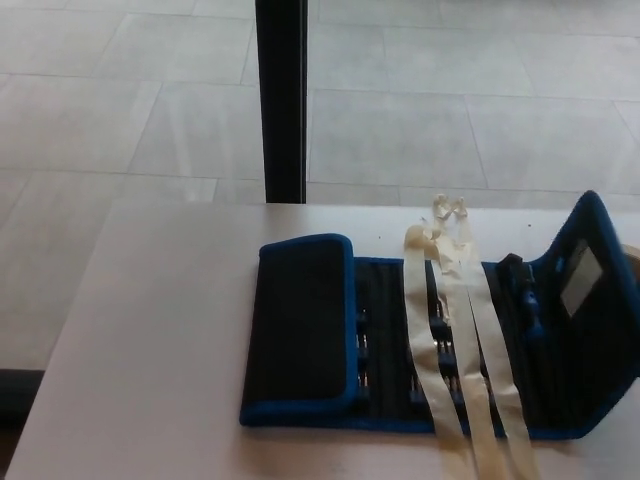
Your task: The robot uses its right hand to lift an edge of the toolkit kept in middle of the desk and make one fold in it
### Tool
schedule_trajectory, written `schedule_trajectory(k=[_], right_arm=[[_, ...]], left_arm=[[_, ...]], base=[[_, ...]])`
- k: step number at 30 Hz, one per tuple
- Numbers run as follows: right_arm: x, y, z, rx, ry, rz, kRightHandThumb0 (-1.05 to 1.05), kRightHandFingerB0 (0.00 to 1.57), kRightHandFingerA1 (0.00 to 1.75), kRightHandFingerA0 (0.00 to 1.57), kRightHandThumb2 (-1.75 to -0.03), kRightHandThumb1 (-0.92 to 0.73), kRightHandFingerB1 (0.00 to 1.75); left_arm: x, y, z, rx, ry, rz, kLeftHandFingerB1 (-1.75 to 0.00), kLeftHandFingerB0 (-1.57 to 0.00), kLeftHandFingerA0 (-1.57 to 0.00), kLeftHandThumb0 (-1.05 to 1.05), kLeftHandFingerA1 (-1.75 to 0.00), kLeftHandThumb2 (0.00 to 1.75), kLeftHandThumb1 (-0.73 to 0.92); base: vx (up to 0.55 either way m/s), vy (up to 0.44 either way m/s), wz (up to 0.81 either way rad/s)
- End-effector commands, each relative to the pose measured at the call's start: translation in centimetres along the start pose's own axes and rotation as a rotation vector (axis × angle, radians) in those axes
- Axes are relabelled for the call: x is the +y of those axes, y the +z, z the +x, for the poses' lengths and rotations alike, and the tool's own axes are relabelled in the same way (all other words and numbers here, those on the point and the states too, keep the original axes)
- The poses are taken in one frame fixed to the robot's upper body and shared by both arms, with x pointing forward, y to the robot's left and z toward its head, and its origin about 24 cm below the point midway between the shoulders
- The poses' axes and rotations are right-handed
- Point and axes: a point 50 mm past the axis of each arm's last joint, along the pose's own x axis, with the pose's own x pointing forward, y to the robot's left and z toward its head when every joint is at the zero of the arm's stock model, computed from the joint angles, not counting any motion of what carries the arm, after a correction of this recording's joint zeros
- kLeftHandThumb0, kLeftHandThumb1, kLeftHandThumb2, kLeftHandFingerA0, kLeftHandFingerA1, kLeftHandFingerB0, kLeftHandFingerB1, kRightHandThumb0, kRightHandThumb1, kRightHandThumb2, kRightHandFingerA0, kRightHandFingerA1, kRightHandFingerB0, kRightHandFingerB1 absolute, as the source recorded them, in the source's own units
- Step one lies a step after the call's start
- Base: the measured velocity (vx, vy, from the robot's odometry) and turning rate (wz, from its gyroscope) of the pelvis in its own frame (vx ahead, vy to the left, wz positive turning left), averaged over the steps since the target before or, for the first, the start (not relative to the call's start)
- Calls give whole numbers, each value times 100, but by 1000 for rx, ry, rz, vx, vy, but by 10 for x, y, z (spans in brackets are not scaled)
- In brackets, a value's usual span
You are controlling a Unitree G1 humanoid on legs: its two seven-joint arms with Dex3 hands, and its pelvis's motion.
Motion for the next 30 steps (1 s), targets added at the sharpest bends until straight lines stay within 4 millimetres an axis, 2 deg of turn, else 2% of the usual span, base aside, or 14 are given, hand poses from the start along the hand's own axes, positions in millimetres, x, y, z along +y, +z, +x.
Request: schedule_trajectory(k=[1,8,9,12,13,14,15,17,22,25,26,27,29,30], right_arm=[[21,10,-6,-162,77,-395,-55,18,59,33,-98,-59,50],[29,-4,0,-88,137,-591,-59,14,60,31,-102,-60,48],[28,-5,1,-78,146,-608,-66,24,48,28,-64,-81,38],[30,-17,8,-15,187,-846,-67,29,49,28,-65,-85,41],[30,-17,8,-16,188,-847,-67,29,49,28,-65,-85,41],[31,-23,12,10,204,-955,-70,18,61,33,-107,-70,50],[31,-25,14,32,214,-1008,-70,28,49,32,-66,-87,41],[32,-28,16,47,214,-1063,-73,27,47,28,-66,-86,40],[40,-38,24,-2,258,-1376,-66,24,50,25,-64,-85,41],[47,-47,28,-83,325,-1749,-71,26,51,29,-65,-86,43],[47,-47,28,-83,324,-1749,-71,26,51,29,-65,-86,43],[52,-56,28,-89,428,-1945,-70,18,61,32,-102,-63,50],[52,-58,27,-79,456,-1967,-68,18,61,31,-97,-59,50],[53,-64,27,-55,517,-1991,-58,17,63,34,-96,-54,51]], left_arm=[[7,5,1,-25,23,17,-59,-67,-80,-56,-72,58,59],[7,7,2,-19,25,31,-61,-71,-81,-56,-74,58,59],[7,8,2,-20,26,32,-62,-70,-81,-56,-76,58,59],[7,11,2,-32,27,27,-61,-69,-82,-56,-76,58,59],[7,11,2,-33,27,27,-61,-69,-82,-56,-76,58,59],[7,12,2,-51,20,68,-60,-69,-80,-55,-74,58,61],[8,13,2,-51,19,75,-60,-70,-80,-55,-71,58,61],[7,14,2,-53,20,87,-60,-72,-82,-56,-72,58,61],[6,17,3,-59,14,59,-60,-69,-81,-53,-75,58,60],[6,20,3,-61,20,92,-59,-71,-82,-55,-73,58,61],[5,20,3,-61,20,92,-59,-71,-82,-55,-73,58,61],[5,21,3,-70,14,82,-60,-70,-81,-55,-73,58,61],[4,22,3,-75,12,83,-61,-71,-81,-55,-73,58,60],[4,23,3,-80,11,84,-62,-70,-80,-55,-74,58,60]], base=[[0,0,0],[0,0,0],[0,0,0],[0,0,0],[0,0,0],[0,0,0],[0,0,0],[0,0,0],[0,0,0],[0,0,0],[0,0,0],[0,0,0],[0,0,0],[0,0,0]])
